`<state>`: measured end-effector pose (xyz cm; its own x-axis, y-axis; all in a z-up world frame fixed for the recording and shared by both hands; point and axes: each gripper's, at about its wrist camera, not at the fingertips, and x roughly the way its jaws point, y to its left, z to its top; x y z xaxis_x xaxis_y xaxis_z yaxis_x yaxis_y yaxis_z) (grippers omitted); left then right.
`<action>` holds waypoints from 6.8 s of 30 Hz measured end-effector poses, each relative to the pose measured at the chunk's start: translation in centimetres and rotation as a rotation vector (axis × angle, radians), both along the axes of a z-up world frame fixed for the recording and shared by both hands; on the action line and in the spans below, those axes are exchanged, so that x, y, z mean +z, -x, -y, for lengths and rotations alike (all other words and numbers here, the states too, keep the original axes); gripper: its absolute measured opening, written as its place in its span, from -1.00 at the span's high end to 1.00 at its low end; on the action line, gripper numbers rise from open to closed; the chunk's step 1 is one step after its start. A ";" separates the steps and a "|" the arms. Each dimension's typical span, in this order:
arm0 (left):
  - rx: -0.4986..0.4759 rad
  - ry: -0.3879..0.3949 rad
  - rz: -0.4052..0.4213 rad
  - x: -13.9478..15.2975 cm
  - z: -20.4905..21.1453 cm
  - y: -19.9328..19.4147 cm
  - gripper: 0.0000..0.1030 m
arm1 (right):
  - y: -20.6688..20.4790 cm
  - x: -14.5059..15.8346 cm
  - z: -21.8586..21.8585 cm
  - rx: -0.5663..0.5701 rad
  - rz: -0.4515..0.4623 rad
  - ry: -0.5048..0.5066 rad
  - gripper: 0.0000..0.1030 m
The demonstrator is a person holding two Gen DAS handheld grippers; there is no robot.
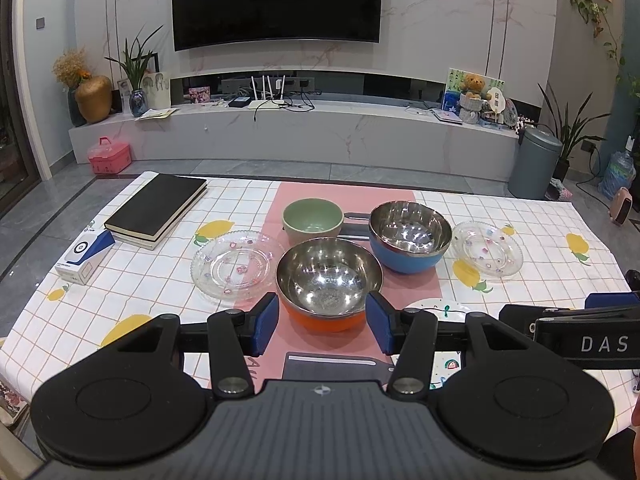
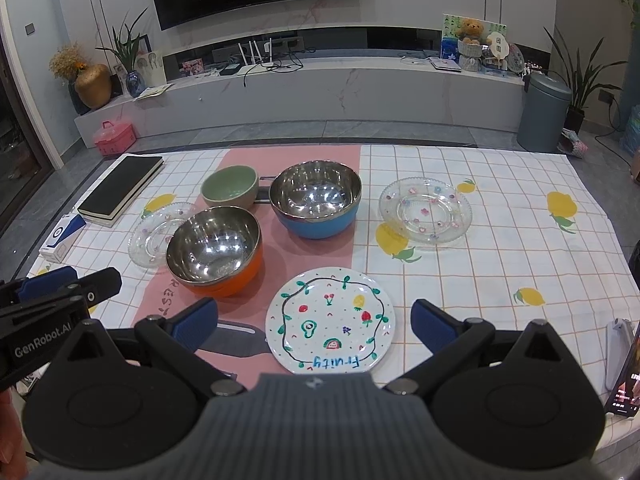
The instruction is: Organize plates and bowls
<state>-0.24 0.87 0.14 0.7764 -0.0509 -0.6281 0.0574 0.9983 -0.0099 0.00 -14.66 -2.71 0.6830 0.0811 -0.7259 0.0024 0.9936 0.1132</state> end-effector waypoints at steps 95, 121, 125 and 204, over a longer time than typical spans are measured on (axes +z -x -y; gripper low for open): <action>0.165 0.275 -0.292 -8.5 -6.8 -15.7 0.86 | -16.3 -9.3 -6.3 -0.081 -0.249 -0.191 0.85; 0.202 0.323 -0.271 -5.5 -9.8 -4.5 0.87 | -5.0 -6.9 -7.1 0.056 -0.283 -0.273 0.83; 0.207 0.335 -0.291 -6.4 -10.2 -3.5 0.87 | -4.2 -7.4 -7.3 0.074 -0.294 -0.259 0.83; -0.069 0.148 -0.172 -3.0 2.5 -15.6 0.36 | -13.2 -4.3 4.1 -0.112 -0.111 -0.150 0.04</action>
